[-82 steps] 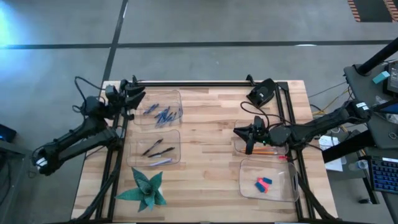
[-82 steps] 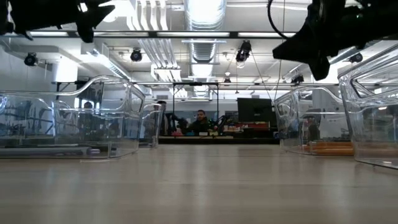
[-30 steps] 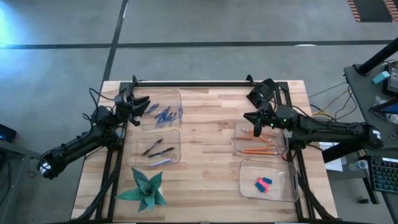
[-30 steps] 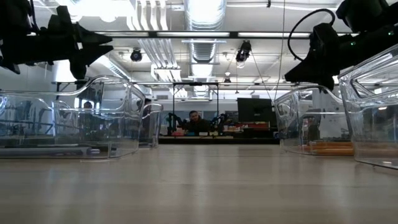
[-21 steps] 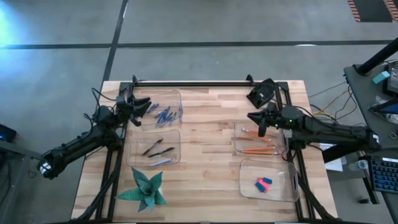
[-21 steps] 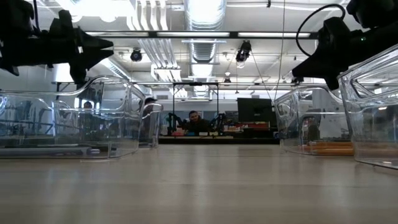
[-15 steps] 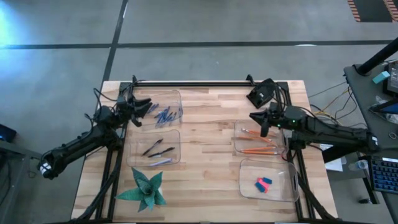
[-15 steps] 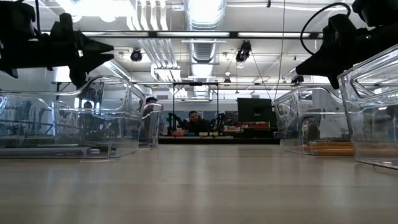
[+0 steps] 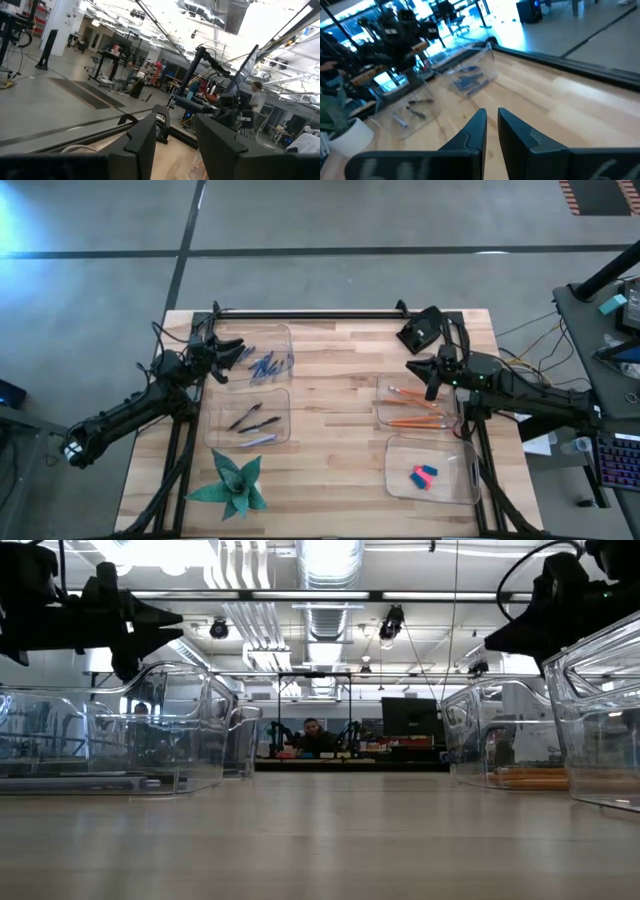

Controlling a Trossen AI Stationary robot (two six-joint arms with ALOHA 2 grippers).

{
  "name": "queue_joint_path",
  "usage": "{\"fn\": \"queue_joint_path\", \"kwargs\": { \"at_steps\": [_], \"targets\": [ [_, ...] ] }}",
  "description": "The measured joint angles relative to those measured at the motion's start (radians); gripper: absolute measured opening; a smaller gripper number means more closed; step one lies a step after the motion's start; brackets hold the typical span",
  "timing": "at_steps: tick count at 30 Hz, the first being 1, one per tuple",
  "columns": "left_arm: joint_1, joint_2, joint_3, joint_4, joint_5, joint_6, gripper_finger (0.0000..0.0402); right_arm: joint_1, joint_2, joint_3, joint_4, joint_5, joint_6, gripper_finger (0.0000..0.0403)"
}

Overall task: Sort crayons/erasers/pens/pencils in bins
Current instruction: Return to Home Position

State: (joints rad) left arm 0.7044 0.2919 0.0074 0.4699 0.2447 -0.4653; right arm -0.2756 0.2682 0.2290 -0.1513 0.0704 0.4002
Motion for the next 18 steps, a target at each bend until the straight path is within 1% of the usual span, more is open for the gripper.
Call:
{"fn": "queue_joint_path", "kwargs": {
  "at_steps": [6,10,18],
  "targets": [
    [0.000,0.000,-0.001,0.000,0.001,-0.001,0.0123,0.000,0.000,-0.071,0.006,-0.001,0.079,0.0038],
    [0.000,0.000,-0.001,0.000,0.002,-0.002,0.0123,0.000,0.000,-0.096,0.011,-0.001,0.124,0.0038],
    [0.000,0.000,0.000,0.000,0.004,-0.003,0.0123,0.000,-0.022,-0.101,0.007,-0.002,0.071,0.0038]
  ]
}}
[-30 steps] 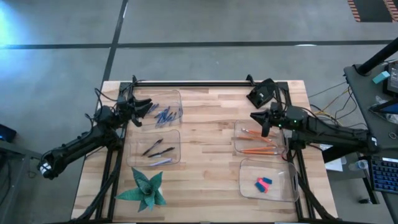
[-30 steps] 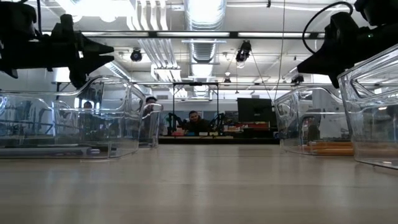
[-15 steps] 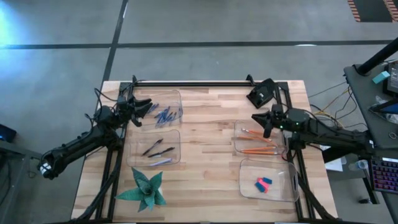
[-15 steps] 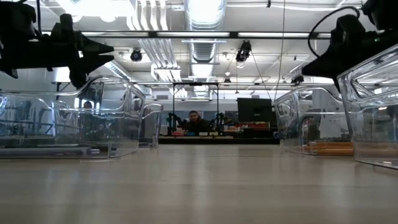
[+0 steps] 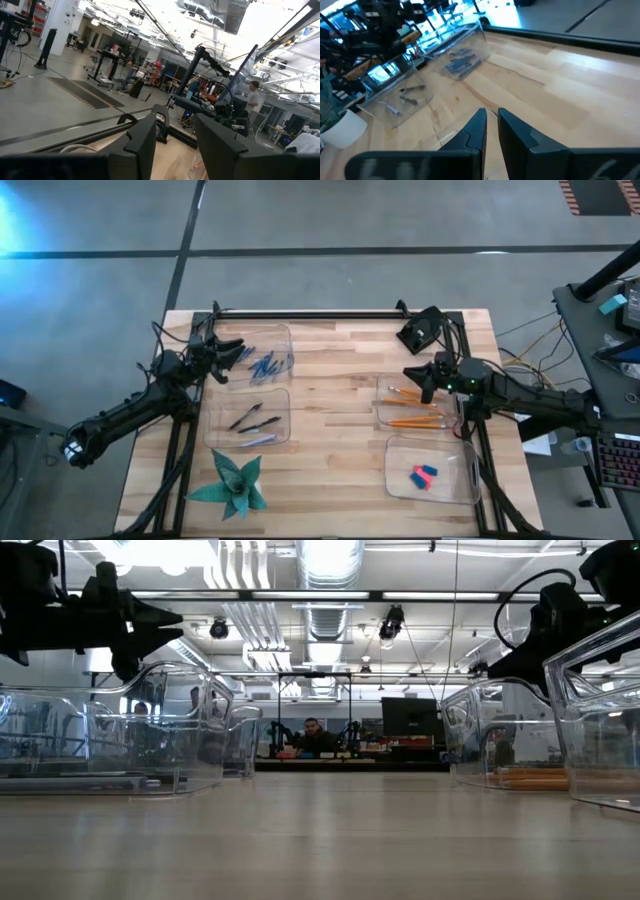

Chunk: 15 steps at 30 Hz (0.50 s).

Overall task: Sort crayons/erasers/pens/pencils in bins
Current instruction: Return to Home Position

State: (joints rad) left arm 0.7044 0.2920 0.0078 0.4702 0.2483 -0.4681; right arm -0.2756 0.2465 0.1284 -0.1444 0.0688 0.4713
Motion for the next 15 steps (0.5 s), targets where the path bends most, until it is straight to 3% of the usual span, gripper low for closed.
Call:
{"fn": "queue_joint_path", "kwargs": {
  "at_steps": [15],
  "targets": [
    [0.000,0.002,0.000,0.000,-0.001,0.003,0.0123,-0.002,-0.245,-0.007,-0.080,0.040,-0.037,0.0038]
  ]
}}
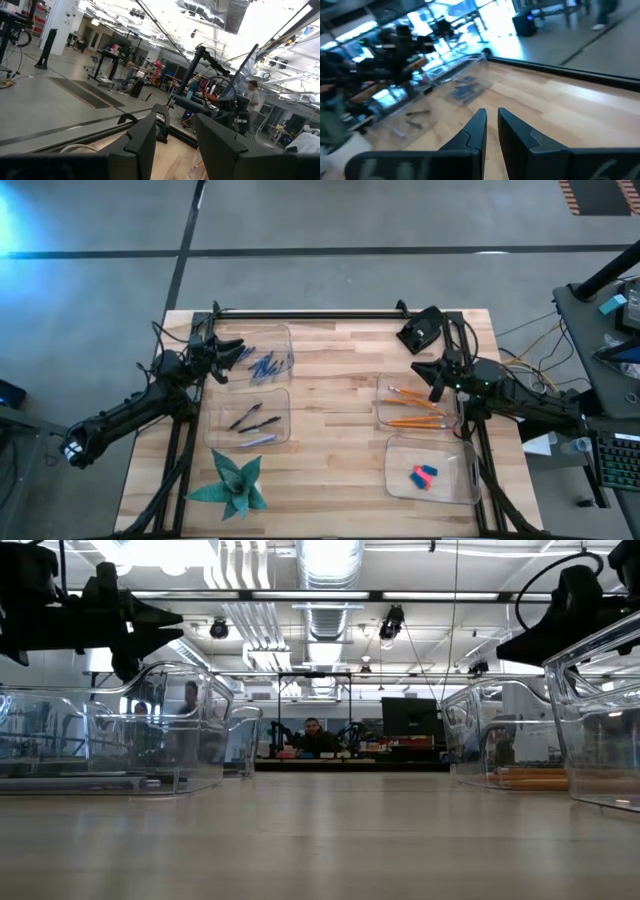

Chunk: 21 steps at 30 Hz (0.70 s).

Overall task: Sort crayons/erasers/pens/pencils in bins
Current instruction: Return to Home Position

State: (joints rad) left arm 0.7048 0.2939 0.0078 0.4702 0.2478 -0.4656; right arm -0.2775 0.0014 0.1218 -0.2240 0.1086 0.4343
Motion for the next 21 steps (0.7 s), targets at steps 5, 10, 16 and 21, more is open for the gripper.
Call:
{"fn": "queue_joint_path", "kwargs": {
  "at_steps": [5,10,16,21],
  "targets": [
    [0.000,0.001,0.000,0.000,0.000,0.000,0.0123,0.000,0.008,-0.006,-0.006,0.055,-0.002,0.0038],
    [0.000,0.004,0.000,-0.001,0.000,0.000,0.0123,0.000,0.008,-0.015,-0.011,0.056,0.036,0.0038],
    [0.000,0.005,0.000,0.000,0.000,0.000,0.0123,0.000,0.008,-0.016,-0.010,0.081,0.083,0.0038],
    [0.000,0.005,0.000,0.000,0.000,0.001,0.0123,0.000,0.009,-0.016,-0.011,0.127,0.131,0.0038]
  ]
}}
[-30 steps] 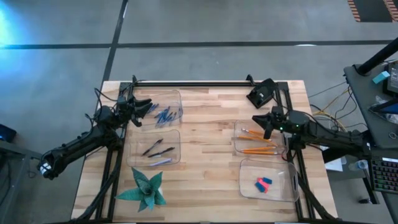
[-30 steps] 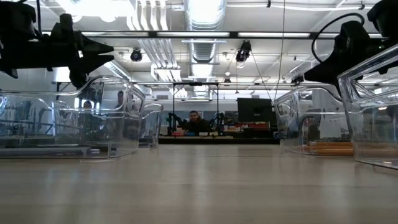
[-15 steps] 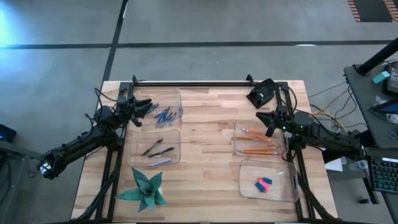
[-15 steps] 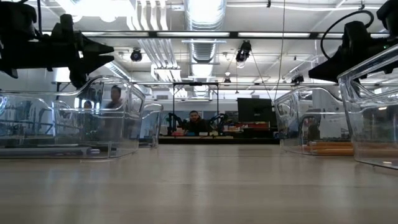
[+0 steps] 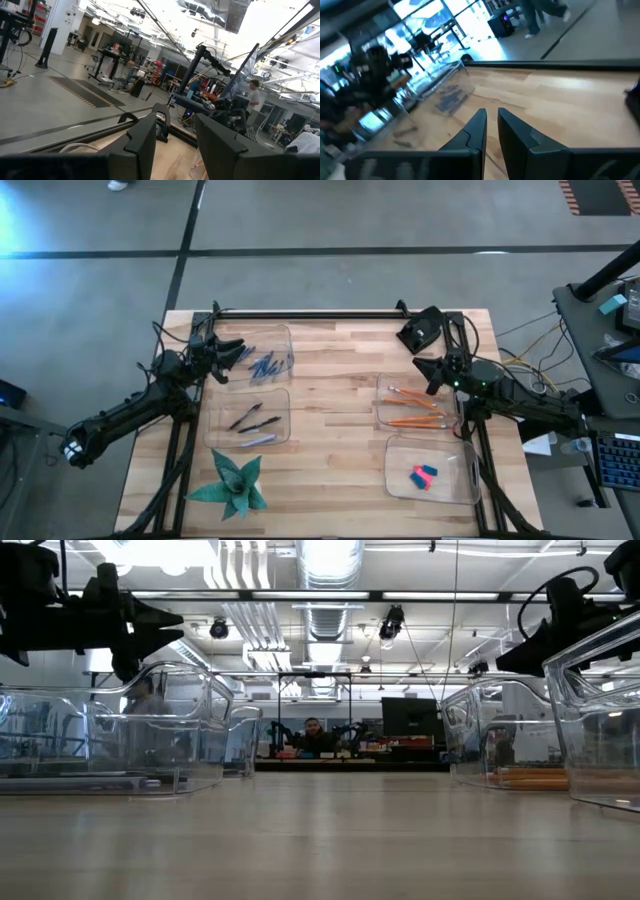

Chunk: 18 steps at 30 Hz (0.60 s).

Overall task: Sort crayons/erasers/pens/pencils in bins
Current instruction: Return to Home Position

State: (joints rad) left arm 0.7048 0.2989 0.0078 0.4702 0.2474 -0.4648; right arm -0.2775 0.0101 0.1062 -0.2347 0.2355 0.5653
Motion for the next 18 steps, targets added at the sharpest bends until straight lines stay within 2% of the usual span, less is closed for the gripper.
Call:
{"fn": "queue_joint_path", "kwargs": {
  "at_steps": [3,11,18],
  "targets": [
    [0.000,0.000,0.000,0.000,0.000,0.000,0.0123,0.000,0.000,0.000,0.000,0.002,0.117,0.0038],
    [0.000,0.000,0.000,0.000,0.000,0.000,0.0123,0.000,0.002,0.000,-0.044,-0.005,0.280,0.0038],
    [0.000,0.000,0.000,0.000,-0.001,0.000,0.0123,0.000,0.011,0.000,-0.047,-0.006,0.219,0.0038]
  ]
}}
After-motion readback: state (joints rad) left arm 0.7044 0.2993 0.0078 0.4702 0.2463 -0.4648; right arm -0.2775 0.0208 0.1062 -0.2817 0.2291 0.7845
